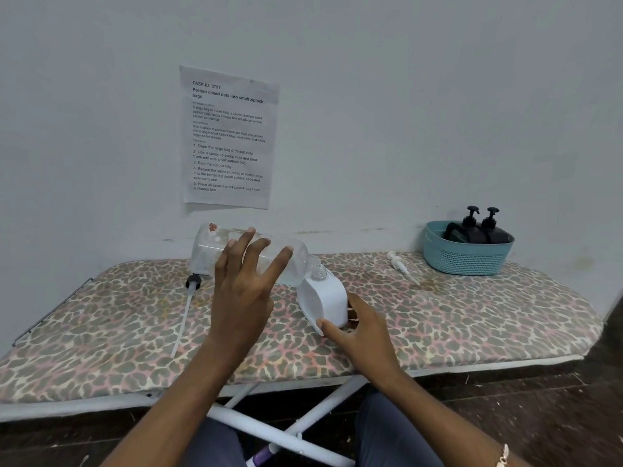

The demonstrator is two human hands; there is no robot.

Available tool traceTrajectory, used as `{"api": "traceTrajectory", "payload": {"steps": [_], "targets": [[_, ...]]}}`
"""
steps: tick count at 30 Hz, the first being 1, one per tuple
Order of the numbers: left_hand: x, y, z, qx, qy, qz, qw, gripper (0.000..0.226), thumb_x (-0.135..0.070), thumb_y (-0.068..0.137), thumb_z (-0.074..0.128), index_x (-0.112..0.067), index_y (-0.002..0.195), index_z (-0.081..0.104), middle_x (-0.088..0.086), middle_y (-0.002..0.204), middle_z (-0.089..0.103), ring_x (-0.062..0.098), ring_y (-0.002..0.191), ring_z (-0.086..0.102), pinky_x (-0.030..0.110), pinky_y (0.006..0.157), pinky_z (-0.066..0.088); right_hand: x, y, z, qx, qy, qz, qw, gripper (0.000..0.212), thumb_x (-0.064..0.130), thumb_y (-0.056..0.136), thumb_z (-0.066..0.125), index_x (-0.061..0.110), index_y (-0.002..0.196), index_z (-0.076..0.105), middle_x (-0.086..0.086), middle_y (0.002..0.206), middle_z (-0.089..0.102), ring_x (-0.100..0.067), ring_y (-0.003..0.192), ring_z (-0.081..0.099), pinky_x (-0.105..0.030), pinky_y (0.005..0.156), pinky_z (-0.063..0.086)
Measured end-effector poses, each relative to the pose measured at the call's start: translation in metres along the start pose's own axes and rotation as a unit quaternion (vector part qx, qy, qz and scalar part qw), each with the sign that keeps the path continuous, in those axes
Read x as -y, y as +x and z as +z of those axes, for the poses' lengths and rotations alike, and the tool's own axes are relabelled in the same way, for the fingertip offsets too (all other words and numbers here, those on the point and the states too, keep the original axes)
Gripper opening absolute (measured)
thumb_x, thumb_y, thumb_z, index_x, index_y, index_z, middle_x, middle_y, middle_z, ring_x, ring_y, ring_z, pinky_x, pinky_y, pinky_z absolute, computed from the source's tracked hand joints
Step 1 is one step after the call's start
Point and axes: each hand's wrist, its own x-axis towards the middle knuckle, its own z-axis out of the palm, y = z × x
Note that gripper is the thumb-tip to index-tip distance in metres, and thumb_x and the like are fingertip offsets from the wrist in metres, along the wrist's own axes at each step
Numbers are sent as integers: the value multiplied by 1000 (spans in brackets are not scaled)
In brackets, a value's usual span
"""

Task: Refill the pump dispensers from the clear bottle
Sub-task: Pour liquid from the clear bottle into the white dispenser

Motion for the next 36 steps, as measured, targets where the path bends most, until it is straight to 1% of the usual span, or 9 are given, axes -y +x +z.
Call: {"api": "traceTrajectory", "payload": {"steps": [5,10,12,17,20,26,29,33,36], "targets": [[0,1,0,2,-4,4,1000,84,25,61,60,-16,134,69,19,132,63,39,143,40,53,116,29,0,0,0,-4,-6,-3,1000,55,42,86,82,27,135,63,17,116,67,13,101,61,-8,72,50],[2,3,-1,3,1,20,1000,75,12,72,37,-17,133,69,18,133,62,39,144,40,52,117,28,-1,0,0,-4,-8,-1,1000,55,41,86,82,27,136,62,17,114,66,17,100,60,-7,71,50],[4,4,-2,5,3,29,1000,75,10,72,33,-17,132,69,17,133,62,39,144,40,51,116,28,-1,0,0,-4,-10,1,1000,55,40,86,82,27,135,62,19,111,65,18,99,59,-7,70,49],[6,7,-3,9,5,45,999,77,14,67,40,-15,133,68,18,135,61,38,145,38,51,117,28,-1,0,1,-3,-5,2,1000,57,43,85,82,30,136,61,17,114,67,14,100,60,-11,72,53],[6,9,-3,8,6,53,999,76,11,70,34,-15,132,69,18,134,61,38,145,38,50,117,28,-2,0,0,-4,-10,1,1000,59,45,85,81,29,138,60,16,116,68,14,101,61,-11,73,53],[7,11,-2,7,12,65,998,75,10,72,32,-15,132,70,18,134,62,37,145,38,51,117,30,0,0,0,-1,5,4,1000,59,39,86,82,26,139,60,14,114,67,17,100,60,-10,67,53],[8,12,-2,7,15,72,997,75,10,72,32,-15,132,69,19,134,62,37,146,38,51,117,30,0,0,0,1,5,3,1000,58,39,87,82,26,138,60,16,114,67,17,100,60,-9,69,53],[9,13,-2,9,17,80,997,77,11,70,33,-15,133,69,19,134,62,37,146,37,51,118,28,1,0,-1,0,6,4,1000,55,38,87,82,26,137,61,14,112,68,16,98,60,-9,66,52],[10,14,-2,11,19,86,996,77,12,69,35,-16,133,69,19,134,62,37,146,37,52,118,28,2,-1,-1,0,6,3,1000,55,37,87,82,28,136,61,17,111,66,17,97,60,-9,67,52]]}}
